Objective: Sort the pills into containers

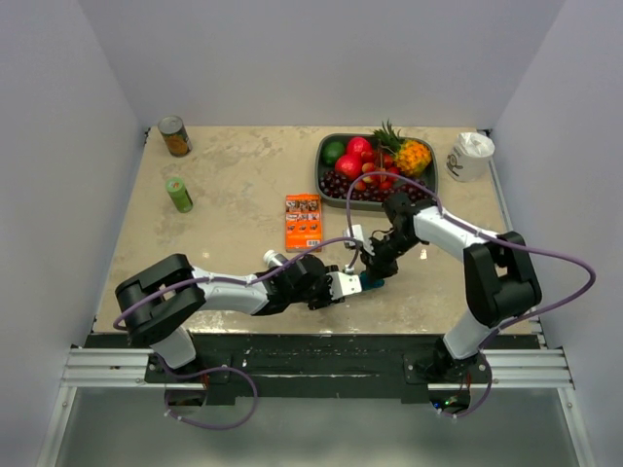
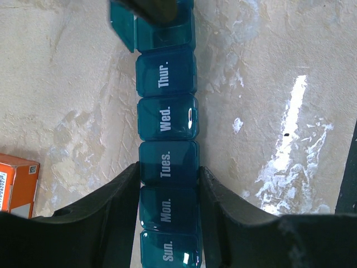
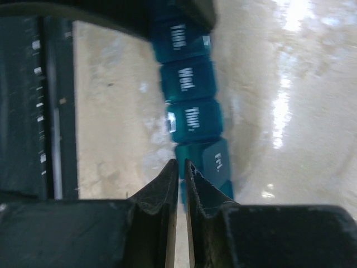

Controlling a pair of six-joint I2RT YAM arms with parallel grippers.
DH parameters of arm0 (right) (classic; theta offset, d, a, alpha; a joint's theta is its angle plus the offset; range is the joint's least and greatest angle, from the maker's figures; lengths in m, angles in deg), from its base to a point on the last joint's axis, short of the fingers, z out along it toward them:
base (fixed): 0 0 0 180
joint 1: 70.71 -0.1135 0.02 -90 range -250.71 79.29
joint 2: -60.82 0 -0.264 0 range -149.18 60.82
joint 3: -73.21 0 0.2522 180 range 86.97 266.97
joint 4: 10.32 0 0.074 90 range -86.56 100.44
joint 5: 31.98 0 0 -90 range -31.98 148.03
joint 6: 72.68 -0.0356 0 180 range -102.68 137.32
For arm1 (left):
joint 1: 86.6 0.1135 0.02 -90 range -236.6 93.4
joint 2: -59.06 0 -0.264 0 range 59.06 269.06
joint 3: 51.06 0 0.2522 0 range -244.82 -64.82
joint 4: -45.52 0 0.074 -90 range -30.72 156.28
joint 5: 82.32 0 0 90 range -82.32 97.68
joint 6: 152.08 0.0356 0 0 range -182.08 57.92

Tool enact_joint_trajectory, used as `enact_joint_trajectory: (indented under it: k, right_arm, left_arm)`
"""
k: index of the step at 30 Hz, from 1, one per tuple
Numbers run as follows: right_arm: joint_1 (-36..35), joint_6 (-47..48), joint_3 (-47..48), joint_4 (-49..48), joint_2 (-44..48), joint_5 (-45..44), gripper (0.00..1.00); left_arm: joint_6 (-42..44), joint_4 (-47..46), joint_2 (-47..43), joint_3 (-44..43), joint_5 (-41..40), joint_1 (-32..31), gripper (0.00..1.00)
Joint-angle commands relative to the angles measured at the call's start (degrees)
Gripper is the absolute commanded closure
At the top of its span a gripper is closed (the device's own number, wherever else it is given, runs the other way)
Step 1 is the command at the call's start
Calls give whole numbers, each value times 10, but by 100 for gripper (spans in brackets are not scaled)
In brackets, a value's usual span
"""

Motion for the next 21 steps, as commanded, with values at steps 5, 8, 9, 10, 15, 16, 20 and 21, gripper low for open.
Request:
enact_joint_trajectory:
  k: [5,8,9,10,15,16,20,21]
  right_arm:
    - [-3,-202,-6,-204,39,-55,87]
    - [-4,-227,-8,-229,25,-80,87]
    - [-3,-232,-8,-235,19,-85,87]
    - [-4,-235,-8,-236,14,-89,87]
    - [-10,-247,-3,-228,-22,-110,87]
    - [-10,-244,0,-223,-25,-110,87]
    - [-9,-236,20,-195,3,-80,87]
    - [-6,-238,25,-186,16,-72,86]
  left_arm:
    - [-6,-21,18,-13,3,-4,100]
    - [-6,-22,23,-15,4,-4,100]
    - [-6,-23,25,-16,4,-4,100]
    - [-6,-23,26,-16,4,-4,100]
    - [-11,-26,29,-18,1,-4,100]
    - [-12,-26,29,-19,-4,-4,100]
    - [-29,-19,29,-29,-18,-4,100]
    - [-33,-16,30,-31,-22,-3,100]
